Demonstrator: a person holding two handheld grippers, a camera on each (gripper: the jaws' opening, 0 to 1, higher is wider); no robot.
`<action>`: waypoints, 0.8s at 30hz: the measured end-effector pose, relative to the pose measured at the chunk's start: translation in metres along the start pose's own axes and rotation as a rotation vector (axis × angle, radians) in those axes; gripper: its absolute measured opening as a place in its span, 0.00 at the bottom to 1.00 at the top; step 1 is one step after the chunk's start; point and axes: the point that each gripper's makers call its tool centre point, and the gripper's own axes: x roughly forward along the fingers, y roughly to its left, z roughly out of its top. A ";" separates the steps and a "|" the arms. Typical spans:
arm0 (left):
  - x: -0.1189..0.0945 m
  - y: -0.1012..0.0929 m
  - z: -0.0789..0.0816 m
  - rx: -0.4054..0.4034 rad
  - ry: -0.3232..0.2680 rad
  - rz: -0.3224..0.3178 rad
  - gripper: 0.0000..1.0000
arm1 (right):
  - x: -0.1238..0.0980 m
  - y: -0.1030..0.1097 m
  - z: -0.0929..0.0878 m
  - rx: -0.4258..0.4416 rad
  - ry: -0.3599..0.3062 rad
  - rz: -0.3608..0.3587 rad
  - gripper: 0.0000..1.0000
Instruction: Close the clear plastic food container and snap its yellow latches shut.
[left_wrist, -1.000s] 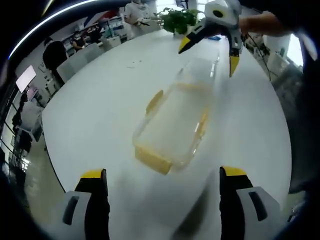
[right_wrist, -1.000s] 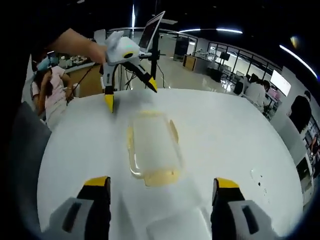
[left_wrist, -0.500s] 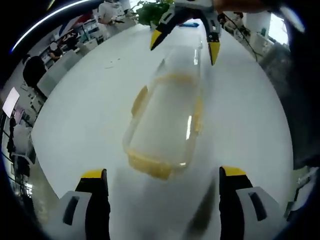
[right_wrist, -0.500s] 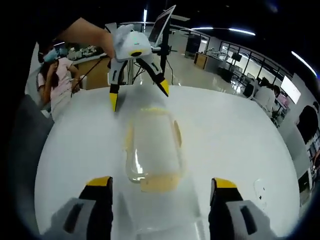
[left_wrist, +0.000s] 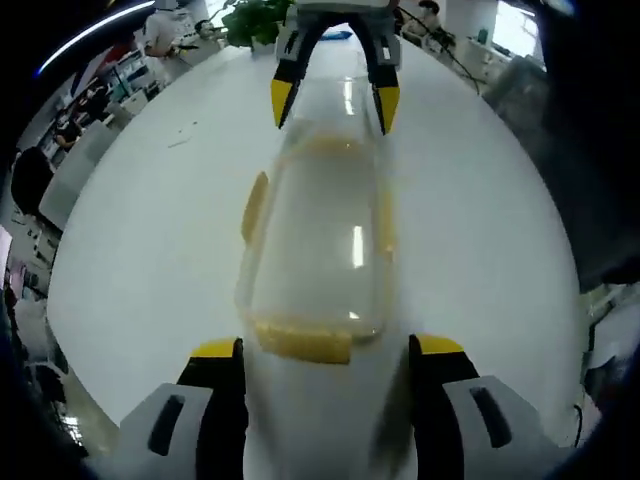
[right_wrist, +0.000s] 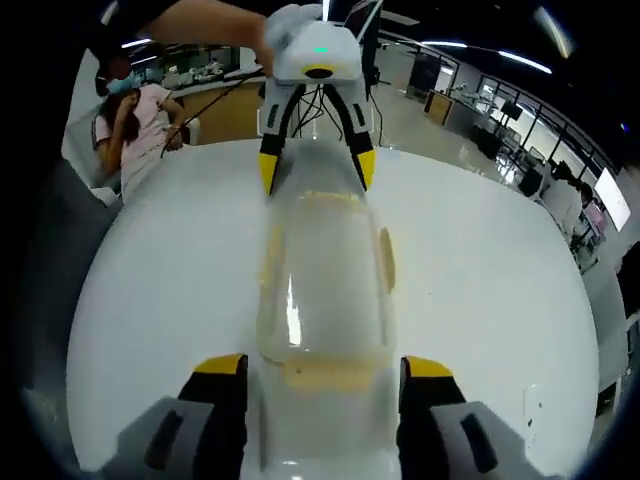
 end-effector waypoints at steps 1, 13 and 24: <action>0.002 -0.001 0.000 0.013 0.003 -0.015 0.61 | 0.001 -0.001 -0.001 -0.011 0.010 -0.008 0.58; 0.007 -0.002 -0.007 0.084 0.073 -0.079 0.51 | 0.013 -0.003 -0.009 -0.063 0.097 0.044 0.44; 0.000 -0.002 -0.007 0.025 0.090 -0.061 0.37 | 0.019 -0.005 -0.014 0.007 0.069 0.102 0.37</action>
